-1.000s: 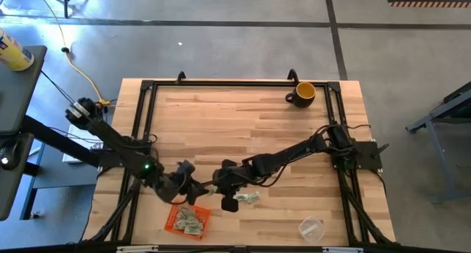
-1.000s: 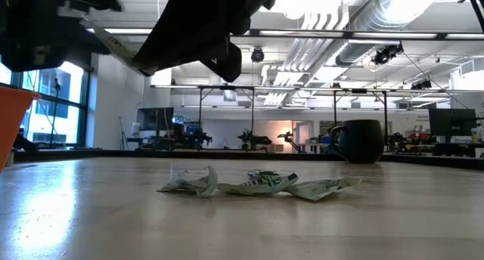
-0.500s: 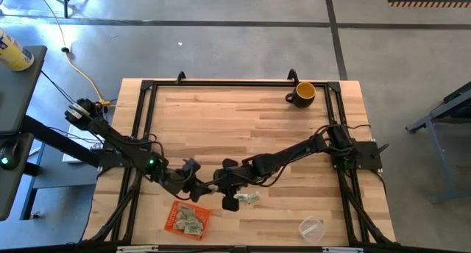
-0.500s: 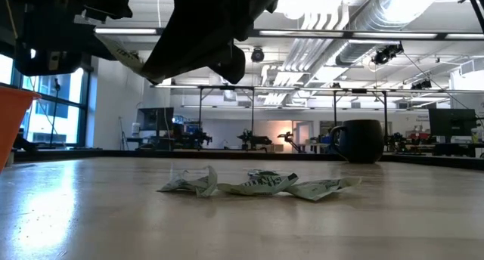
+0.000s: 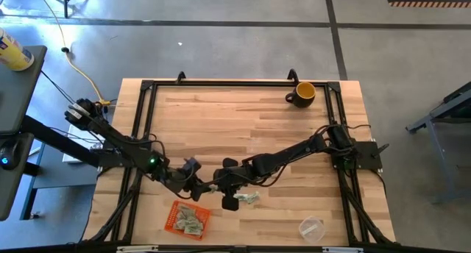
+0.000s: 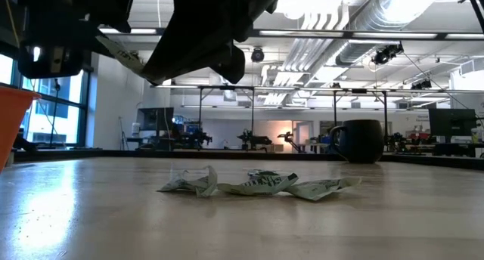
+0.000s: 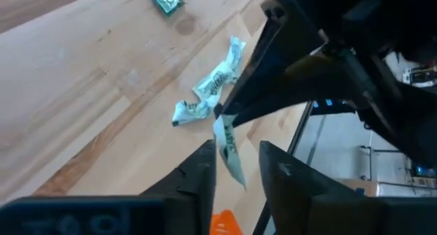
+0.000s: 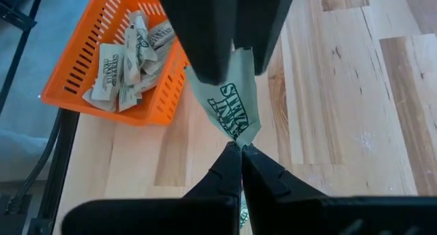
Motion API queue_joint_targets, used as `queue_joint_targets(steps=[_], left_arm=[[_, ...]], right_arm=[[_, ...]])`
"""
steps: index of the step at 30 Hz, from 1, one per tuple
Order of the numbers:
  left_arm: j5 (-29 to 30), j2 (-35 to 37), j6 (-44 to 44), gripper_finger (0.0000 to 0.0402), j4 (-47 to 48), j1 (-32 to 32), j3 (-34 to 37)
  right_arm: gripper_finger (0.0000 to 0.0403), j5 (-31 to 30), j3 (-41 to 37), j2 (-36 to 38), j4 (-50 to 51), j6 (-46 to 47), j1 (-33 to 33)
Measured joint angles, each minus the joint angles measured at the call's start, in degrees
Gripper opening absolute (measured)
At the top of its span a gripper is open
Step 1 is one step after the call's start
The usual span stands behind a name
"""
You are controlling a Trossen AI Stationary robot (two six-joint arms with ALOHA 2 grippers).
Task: Pick and place items into bin
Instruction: Put the white stevia packet into the orange bin
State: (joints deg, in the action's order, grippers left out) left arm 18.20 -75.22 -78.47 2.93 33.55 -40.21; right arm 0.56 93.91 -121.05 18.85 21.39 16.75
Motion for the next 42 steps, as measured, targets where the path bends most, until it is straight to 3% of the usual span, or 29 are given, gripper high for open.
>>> queue_joint_targets(steps=[5,10,20,25,34,39,42], left_arm=[[-1.51,0.0,1.7,0.0111,-0.06,-1.2,0.0],[-1.76,-0.36,1.54,0.0106,1.26,-1.32,0.0],[-3.01,-3.24,-0.07,0.0176,-3.23,-1.3,0.0],[-3.66,-3.21,2.3,0.0185,-5.34,-1.3,0.0],[-3.5,-3.23,3.38,0.0089,-3.86,-1.31,0.0],[-0.68,-3.23,3.87,0.0025,-2.21,-1.3,0.0],[1.33,-3.21,4.57,0.0021,-1.62,-1.32,0.0]], right_arm=[[0.0,-0.01,0.0,0.02,-0.04,0.04,0.0],[0.0,-0.31,0.0,0.04,0.04,0.1,0.0],[0.0,-0.66,0.0,0.04,0.42,0.63,0.0],[0.0,-0.63,0.0,0.07,0.47,0.64,0.0],[0.0016,-3.63,0.0,0.07,-0.29,-1.45,0.28],[0.0062,-3.39,0.0,0.07,-0.36,-2.44,0.28],[0.0098,-3.16,0.0,0.07,-0.28,-2.77,0.25]])
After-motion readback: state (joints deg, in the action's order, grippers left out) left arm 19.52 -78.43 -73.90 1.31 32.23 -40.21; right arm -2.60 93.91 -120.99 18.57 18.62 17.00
